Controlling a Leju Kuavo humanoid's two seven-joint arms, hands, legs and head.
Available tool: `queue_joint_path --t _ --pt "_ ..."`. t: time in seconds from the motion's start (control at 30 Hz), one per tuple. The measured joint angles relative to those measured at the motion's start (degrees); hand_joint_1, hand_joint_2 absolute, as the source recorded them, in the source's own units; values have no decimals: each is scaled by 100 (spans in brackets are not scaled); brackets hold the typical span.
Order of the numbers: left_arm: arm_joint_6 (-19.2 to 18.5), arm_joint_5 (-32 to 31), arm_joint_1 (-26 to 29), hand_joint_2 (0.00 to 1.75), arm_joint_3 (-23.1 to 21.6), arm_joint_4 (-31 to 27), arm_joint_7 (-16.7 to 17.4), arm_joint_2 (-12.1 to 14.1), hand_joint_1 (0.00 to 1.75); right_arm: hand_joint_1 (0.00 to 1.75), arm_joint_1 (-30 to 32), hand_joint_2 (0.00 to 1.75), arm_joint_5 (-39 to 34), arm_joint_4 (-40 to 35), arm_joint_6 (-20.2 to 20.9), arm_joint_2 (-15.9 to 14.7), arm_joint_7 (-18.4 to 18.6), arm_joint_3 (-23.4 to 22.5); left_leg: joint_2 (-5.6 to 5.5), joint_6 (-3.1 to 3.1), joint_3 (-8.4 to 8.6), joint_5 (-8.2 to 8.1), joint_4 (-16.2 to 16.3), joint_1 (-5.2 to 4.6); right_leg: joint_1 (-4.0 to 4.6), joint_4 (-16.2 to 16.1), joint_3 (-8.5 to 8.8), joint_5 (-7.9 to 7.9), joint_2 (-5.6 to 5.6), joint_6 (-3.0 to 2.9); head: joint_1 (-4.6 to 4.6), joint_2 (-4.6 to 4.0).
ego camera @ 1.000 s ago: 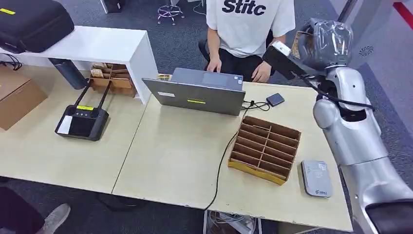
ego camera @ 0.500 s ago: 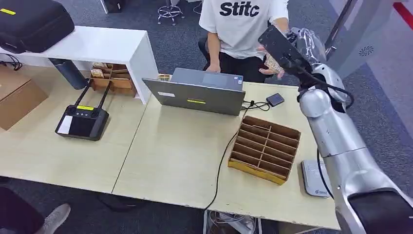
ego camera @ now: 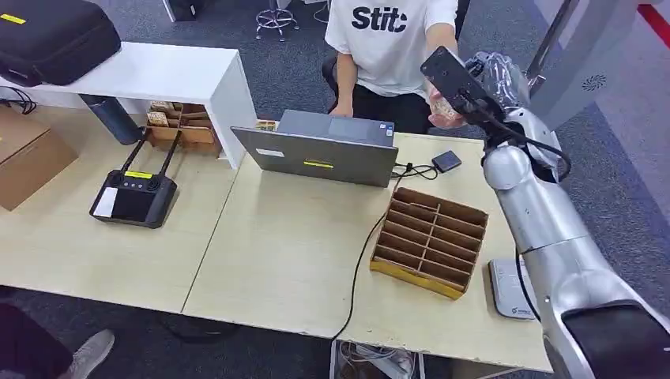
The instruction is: Pass the card to the sensor for recognition and then transmit it.
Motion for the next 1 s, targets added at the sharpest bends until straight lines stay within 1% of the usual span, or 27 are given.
queue_joint_path --t 0.2,0.23,0.27,0.3,0.53,1.0 --pt "-22 0 4 175 9 0 42 -2 0 175 -6 175 63 100 -26 0 -11 13 -1 0 0 0 0 0 0 0 0 0 0 0 0 0" --pt "-22 0 3 175 13 0 44 -2 0 161 -5 175 94 109 -41 0 -11 15 -1 0 0 0 0 0 0 0 0 0 0 0 0 0" --pt "-18 0 3 175 15 0 44 -2 0 51 -4 175 116 116 -68 0 -11 22 -1 0 0 0 0 0 0 0 -1 0 0 0 0 0" --pt "-9 0 3 175 18 0 42 -2 0 0 -4 175 120 125 -96 0 -13 28 -1 0 0 0 0 0 0 0 -1 -1 0 0 0 0" --pt "35 0 3 175 28 0 7 -4 0 0 50 175 170 129 -306 -2 -26 37 1 0 0 -1 0 0 0 -1 -2 -1 1 0 0 0" --pt "44 0 3 175 37 0 2 -4 0 0 82 175 166 129 -315 -2 -33 37 1 0 1 0 0 0 0 0 -2 0 1 0 0 0"
